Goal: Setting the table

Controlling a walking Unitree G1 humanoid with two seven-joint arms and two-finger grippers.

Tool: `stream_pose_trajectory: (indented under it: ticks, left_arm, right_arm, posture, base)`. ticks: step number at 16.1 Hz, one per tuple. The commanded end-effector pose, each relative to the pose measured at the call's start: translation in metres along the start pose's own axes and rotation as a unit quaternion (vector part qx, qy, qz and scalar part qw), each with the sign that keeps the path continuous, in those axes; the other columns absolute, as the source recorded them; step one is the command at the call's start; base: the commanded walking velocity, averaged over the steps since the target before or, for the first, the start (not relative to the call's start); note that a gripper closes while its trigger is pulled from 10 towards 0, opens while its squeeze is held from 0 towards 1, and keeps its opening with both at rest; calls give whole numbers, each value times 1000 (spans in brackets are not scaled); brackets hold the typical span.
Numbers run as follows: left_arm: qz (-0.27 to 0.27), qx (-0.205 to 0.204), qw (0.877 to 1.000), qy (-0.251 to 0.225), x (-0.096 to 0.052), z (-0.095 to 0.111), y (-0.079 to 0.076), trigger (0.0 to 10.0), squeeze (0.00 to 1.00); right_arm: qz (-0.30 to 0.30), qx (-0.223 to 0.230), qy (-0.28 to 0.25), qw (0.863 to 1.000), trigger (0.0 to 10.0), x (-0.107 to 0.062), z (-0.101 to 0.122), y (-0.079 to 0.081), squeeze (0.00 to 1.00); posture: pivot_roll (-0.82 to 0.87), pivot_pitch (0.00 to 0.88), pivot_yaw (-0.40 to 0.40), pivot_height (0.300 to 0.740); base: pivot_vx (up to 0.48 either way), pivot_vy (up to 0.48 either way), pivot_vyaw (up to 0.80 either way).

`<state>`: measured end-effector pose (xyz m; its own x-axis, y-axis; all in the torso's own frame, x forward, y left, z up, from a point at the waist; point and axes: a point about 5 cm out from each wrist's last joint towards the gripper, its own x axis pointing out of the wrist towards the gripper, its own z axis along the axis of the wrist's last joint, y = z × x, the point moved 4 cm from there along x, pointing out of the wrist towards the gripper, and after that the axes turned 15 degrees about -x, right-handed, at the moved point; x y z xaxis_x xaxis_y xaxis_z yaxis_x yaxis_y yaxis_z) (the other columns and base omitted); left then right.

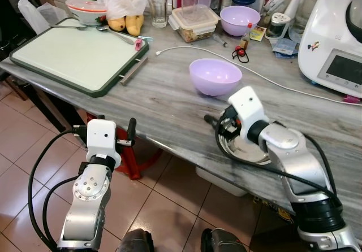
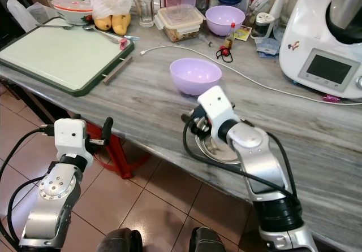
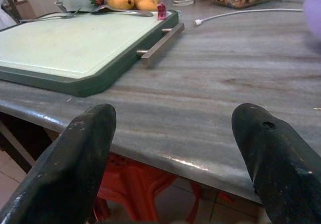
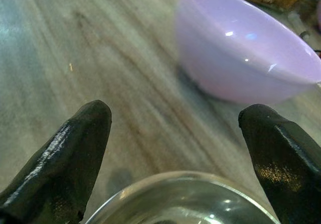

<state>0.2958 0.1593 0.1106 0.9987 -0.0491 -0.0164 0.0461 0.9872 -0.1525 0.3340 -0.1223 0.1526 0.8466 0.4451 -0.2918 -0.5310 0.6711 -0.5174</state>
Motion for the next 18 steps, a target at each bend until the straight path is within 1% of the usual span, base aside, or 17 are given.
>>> stream_pose_trajectory:
  ticks: [1,2,6,7,10,12,14,16,18]
  left_arm:
    - [2,-2,1000,3,1,-1,2,10000,0]
    - [2,-2,1000,3,1,-1,2,10000,0]
    - [2,-5,1000,3,2,-2,1,10000,0]
    - [1,-6,1000,4,1,-2,0,10000,0]
    - [3,-7,1000,5,-1,-2,1,10000,0]
    - [3,-7,1000,6,-1,-2,2,10000,0]
    - [4,-7,1000,6,-1,-2,2,10000,0]
    - [3,-6,1000,7,-1,-2,2,10000,0]
    - [3,-6,1000,7,1,-2,2,10000,0]
  right_arm:
    - [-6,-2,-10,1000,10000,-3,8,-4,0]
    - [-3,-6,-1,1000,10000,-5,6,-3,0]
    - [9,-8,52,999,10000,-14,-15,-6,0]
    - [23,-7,71,997,10000,-18,-23,-3,0]
    - [45,-9,91,995,10000,-25,-31,5,0]
    - [45,-1,92,995,10000,-26,-31,4,0]
    - [32,2,84,996,10000,-27,-29,0,0]
    - [24,6,68,997,10000,-25,-21,-3,0]
    - [15,6,47,999,10000,-25,-9,-10,0]
  posture:
    - [-13,79,9,740]
    - [-13,78,9,740]
    - [-21,83,6,740]
    - [-20,85,6,740]
    - [-18,90,5,740]
    - [-21,93,7,740]
    - [-21,95,10,740]
    - [-24,95,11,740]
    - [-27,91,12,740]
  base:
    - [0,0,0]
    - [0,0,0]
    - [0,0,0]
    - [0,0,0]
    - [0,0,0]
    - [0,0,0]
    - [0,0,0]
    - [0,0,0]
    - [0,0,0]
